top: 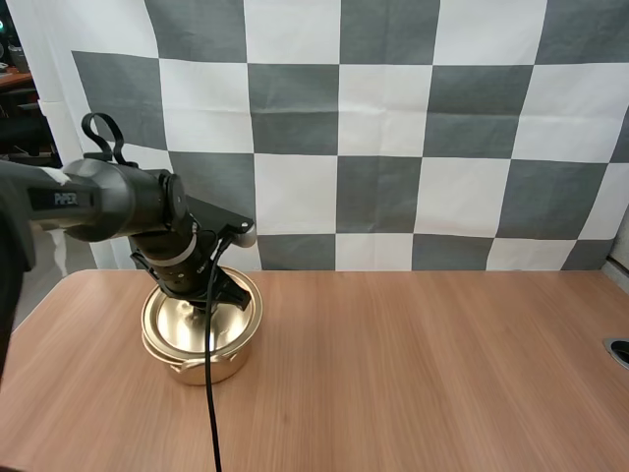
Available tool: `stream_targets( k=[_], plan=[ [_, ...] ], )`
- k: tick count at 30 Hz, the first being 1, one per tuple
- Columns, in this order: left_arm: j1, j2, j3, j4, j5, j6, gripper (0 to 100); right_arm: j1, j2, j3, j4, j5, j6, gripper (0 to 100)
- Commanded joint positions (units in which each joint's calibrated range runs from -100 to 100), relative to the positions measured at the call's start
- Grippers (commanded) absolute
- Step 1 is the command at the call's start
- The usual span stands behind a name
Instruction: Open the pot, put the car inside, and close it
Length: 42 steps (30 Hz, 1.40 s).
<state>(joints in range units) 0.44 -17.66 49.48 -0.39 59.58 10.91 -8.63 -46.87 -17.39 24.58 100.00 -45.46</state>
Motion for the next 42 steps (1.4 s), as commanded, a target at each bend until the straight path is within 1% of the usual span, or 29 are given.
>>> stream_targets(
  k=[1, 15, 18, 19, 22, 23, 24, 27, 29, 30, 32, 38, 42],
  plan=[
    [0.03, 0.89, 0.06, -0.02, 0.14, 0.05, 0, -0.02, -0.02, -0.02, -0.01, 0.0, 0.02, 100],
    [0.03, 1.35, 0.06, 0.39, 0.12, -0.45, 0, -0.02, -0.02, -0.02, 0.24, 0.0, 0.02, 100],
    [0.03, 1.35, 0.06, 0.39, -0.05, -1.59, 0, -0.02, -0.02, -0.02, 0.24, 0.0, 0.02, 100],
    [0.03, 1.35, 0.06, 0.39, -0.05, -1.87, 3, -0.02, -0.02, -0.02, 0.24, 0.0, 0.02, 100],
    [0.03, 1.35, 0.06, 0.39, -0.05, -1.87, 15, -0.02, -0.02, -0.02, 0.24, 0.0, 0.02, 100],
    [0.03, 1.35, 0.06, 0.39, -0.05, -1.87, 27, -0.02, -0.02, -0.02, 0.24, 0.0, 0.02, 100],
    [0.03, 1.35, 0.06, 0.39, -0.05, -1.78, 35, -0.02, -0.02, -0.02, 0.24, 0.0, 0.02, 100],
    [0.03, 1.35, 0.06, 0.69, -0.05, -0.9, 67, -0.02, -0.02, -0.02, 0.35, 0.0, 0.02, 100],
    [0.03, 1.35, 0.06, 0.69, -0.05, 0.48, 95, -0.02, -0.02, -0.02, 0.35, 0.0, 0.02, 100],
    [0.03, 1.35, 0.06, 0.69, -0.05, 1.24, 100, -0.02, -0.02, -0.02, 0.35, 0.0, 0.02, 100],
    [0.03, 1.09, 0.06, 0.69, -0.05, 2.45, 100, -0.02, -0.02, -0.02, 0.35, 0.0, 0.02, 100],
    [0.03, -0.72, 0.06, 0.94, -4.47, 2.92, 100, -0.02, -0.02, -0.02, 0.35, 0.0, -0.37, 100],
    [0.03, -1.68, -0.56, 1.74, -4.92, 3.04, 100, -0.02, -0.02, -0.02, 0.35, 0.0, -0.37, 100]
  ],
)
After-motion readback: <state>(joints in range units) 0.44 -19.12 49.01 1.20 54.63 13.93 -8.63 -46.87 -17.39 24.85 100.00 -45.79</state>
